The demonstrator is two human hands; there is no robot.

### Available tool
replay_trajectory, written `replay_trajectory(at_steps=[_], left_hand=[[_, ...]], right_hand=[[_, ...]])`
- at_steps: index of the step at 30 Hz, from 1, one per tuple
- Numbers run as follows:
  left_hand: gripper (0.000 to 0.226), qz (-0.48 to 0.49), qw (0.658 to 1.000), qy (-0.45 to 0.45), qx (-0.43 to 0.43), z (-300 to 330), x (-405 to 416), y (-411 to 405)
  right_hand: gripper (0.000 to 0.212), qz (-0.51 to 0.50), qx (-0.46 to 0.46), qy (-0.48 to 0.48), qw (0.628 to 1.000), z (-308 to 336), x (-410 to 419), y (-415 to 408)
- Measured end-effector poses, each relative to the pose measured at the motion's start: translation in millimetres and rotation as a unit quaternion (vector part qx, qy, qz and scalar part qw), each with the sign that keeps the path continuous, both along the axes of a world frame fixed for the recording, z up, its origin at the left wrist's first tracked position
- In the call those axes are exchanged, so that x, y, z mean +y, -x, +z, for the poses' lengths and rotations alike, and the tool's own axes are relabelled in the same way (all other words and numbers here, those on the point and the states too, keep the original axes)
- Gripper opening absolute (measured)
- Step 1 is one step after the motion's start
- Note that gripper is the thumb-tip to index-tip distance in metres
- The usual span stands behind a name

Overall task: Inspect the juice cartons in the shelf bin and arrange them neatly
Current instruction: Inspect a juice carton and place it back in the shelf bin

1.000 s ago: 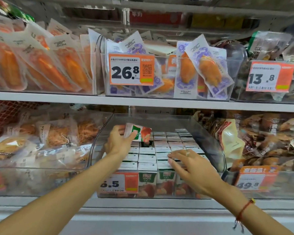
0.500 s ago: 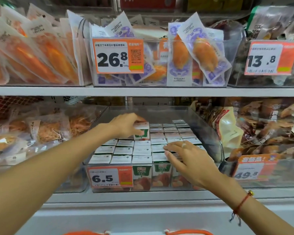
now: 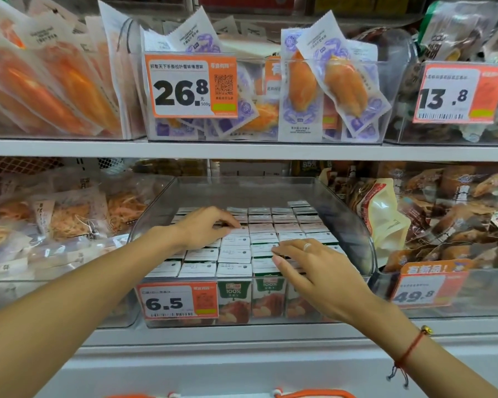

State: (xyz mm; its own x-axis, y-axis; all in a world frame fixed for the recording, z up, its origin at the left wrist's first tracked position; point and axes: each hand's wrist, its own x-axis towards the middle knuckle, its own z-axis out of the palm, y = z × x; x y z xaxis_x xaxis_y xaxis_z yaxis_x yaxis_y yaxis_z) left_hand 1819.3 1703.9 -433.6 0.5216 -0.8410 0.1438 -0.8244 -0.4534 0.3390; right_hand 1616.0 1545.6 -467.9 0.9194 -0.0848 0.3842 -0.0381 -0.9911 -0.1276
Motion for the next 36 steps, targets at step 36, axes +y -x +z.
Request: replay_trajectory(at_steps=[36], left_hand=[[0.046,0.063,0.974,0.183,0.12,23.2,-16.3,-9.0]], right_hand=[[0.063,-0.016,-0.037,0.112,0.993,-1.6,0.0,8.6]])
